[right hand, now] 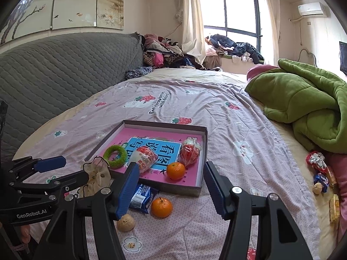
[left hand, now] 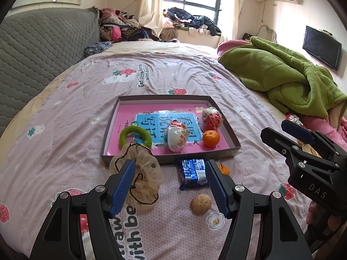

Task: Organize objects
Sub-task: 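Withdraw both open grippers from the tray toward the remaining objects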

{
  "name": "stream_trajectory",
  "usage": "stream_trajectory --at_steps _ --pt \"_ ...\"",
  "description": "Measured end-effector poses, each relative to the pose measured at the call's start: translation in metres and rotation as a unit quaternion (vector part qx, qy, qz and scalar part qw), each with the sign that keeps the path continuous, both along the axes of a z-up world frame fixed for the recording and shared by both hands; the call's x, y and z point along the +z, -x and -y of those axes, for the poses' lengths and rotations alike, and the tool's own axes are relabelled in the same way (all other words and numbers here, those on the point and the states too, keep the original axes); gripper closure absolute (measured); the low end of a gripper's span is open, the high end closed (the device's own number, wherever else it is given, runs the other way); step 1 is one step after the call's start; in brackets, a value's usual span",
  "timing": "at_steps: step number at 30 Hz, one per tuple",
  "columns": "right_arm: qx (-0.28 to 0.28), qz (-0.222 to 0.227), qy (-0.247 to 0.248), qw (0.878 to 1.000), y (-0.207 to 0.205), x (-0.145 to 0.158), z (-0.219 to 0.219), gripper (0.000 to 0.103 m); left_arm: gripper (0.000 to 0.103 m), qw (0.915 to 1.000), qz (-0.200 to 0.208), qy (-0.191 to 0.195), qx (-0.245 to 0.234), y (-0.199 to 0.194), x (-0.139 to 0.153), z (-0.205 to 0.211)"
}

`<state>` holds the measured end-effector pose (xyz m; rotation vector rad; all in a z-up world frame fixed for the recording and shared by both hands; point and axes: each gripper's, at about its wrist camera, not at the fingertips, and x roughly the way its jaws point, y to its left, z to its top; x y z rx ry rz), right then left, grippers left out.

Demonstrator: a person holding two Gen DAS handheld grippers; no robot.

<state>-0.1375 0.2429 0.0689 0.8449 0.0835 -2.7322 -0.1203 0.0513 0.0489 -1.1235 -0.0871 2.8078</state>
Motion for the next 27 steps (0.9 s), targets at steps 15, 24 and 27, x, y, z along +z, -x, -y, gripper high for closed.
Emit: stream_trajectory --at_steps 15,24,27 --pt "-0.002 0.003 0.003 1.0 -0.004 -0.006 -0.012 0.042 0.034 0.9998 0.016 0.008 -0.01 -0.012 -0.019 -0.009" --pt "0.001 0.024 -0.008 1.0 -0.002 -0.021 -0.012 0.042 0.034 0.9989 0.032 0.023 -0.025 -0.017 -0.037 -0.019" --pt "0.004 0.031 -0.013 0.999 -0.001 -0.027 -0.011 0.042 0.034 0.9983 0.038 0.031 -0.032 -0.019 -0.045 -0.025"
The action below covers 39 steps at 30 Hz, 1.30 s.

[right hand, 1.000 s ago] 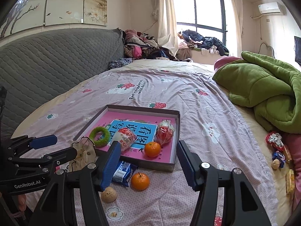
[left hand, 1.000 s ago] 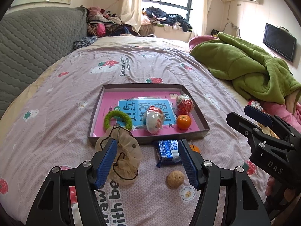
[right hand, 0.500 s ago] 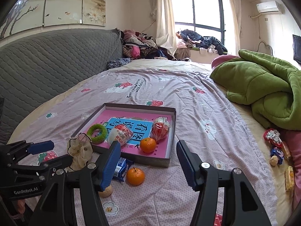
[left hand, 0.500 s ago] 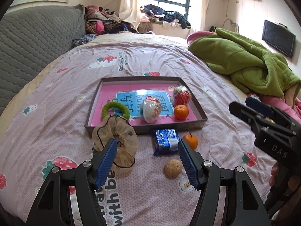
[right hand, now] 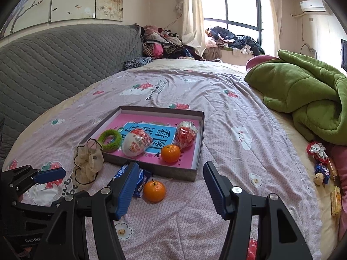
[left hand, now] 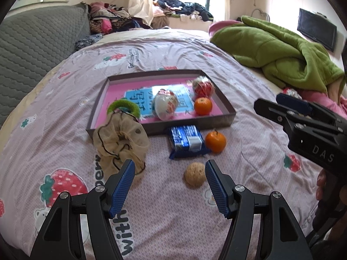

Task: Organize objects
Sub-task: 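Withdraw both open grippers from the tray toward the remaining objects, then close the left gripper on the walnut while the right gripper closes on a mandarin orange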

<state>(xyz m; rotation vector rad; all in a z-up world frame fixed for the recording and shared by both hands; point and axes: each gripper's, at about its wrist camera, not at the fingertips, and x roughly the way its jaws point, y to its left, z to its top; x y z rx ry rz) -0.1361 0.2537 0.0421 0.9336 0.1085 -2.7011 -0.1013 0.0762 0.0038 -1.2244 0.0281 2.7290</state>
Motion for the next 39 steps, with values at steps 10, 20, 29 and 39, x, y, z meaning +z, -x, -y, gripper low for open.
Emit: stream_trajectory --at_steps 10,20,29,39 --pt "0.004 0.02 -0.015 1.0 0.0 -0.014 0.001 0.042 0.034 0.9996 0.02 0.009 -0.015 -0.005 -0.021 -0.013" --pt "0.009 0.052 -0.031 0.998 0.003 -0.032 0.005 0.042 0.034 0.9991 0.033 0.009 -0.023 -0.006 -0.031 -0.016" --pt "0.013 0.076 -0.042 0.996 0.009 -0.046 0.007 0.042 0.034 0.9989 0.039 0.006 -0.026 -0.006 -0.039 -0.018" --pt "0.03 0.089 -0.055 0.994 0.014 -0.058 0.016 0.042 0.034 0.9985 0.044 0.005 -0.031 -0.005 -0.05 -0.022"
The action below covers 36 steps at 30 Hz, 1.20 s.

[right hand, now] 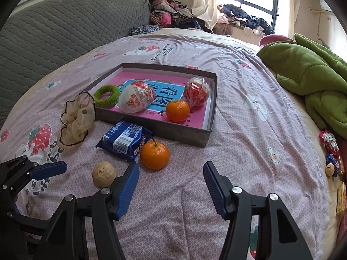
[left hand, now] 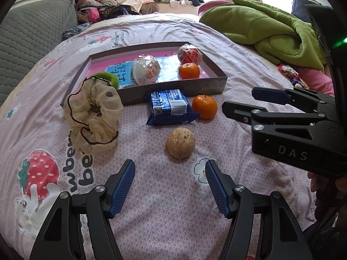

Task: Organize objects
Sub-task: 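Close the left gripper on the walnut while the right gripper closes on a mandarin orange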

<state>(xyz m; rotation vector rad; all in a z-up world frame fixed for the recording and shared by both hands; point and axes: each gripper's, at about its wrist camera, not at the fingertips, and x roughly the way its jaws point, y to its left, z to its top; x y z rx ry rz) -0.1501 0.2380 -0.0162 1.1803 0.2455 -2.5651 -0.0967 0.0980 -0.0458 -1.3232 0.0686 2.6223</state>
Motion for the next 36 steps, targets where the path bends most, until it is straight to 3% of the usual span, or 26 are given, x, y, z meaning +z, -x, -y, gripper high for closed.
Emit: stream_trajectory --at_steps 36 --pt "0.0 0.037 0.029 0.999 0.037 -0.03 0.009 0.042 0.034 0.9996 -0.009 -0.023 0.009 0.031 -0.013 0.004"
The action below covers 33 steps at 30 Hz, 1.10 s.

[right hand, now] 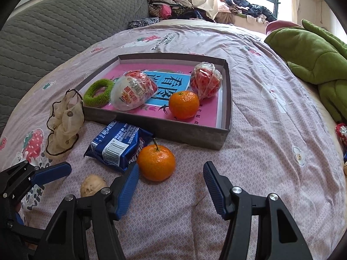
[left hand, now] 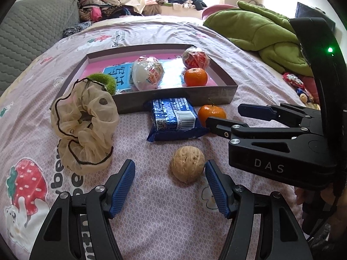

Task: Organize objects
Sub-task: 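Close the left gripper on the walnut while the right gripper closes on a mandarin orange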

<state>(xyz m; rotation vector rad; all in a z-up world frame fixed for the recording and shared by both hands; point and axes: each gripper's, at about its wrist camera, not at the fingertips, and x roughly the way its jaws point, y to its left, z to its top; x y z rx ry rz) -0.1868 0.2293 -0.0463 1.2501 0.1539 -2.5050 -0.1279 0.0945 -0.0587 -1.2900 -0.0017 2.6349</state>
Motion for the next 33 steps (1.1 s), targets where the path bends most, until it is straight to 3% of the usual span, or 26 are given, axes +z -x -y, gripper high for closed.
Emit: stream_trajectory --at_steps 6,14,19,27,33 --pt "0.003 0.011 0.019 1.0 0.007 -0.005 0.0 0.042 0.034 1.0 -0.004 -0.001 0.002 0.005 -0.001 -0.001" --pt "0.01 0.03 0.058 0.998 0.015 -0.009 -0.002 0.055 0.035 1.0 -0.006 -0.002 0.003 0.011 -0.003 -0.001" --pt "0.015 0.034 0.07 0.997 0.015 -0.01 -0.002 0.063 0.044 1.0 -0.006 -0.004 -0.001 0.014 -0.004 -0.004" --pt "0.014 0.033 0.073 0.997 0.015 -0.01 -0.003 0.063 0.068 0.9999 -0.004 -0.009 -0.008 0.016 -0.004 -0.006" --pt "0.011 0.029 0.066 0.997 0.014 -0.009 -0.004 0.063 0.068 0.9999 -0.006 -0.004 -0.011 0.014 -0.002 -0.008"
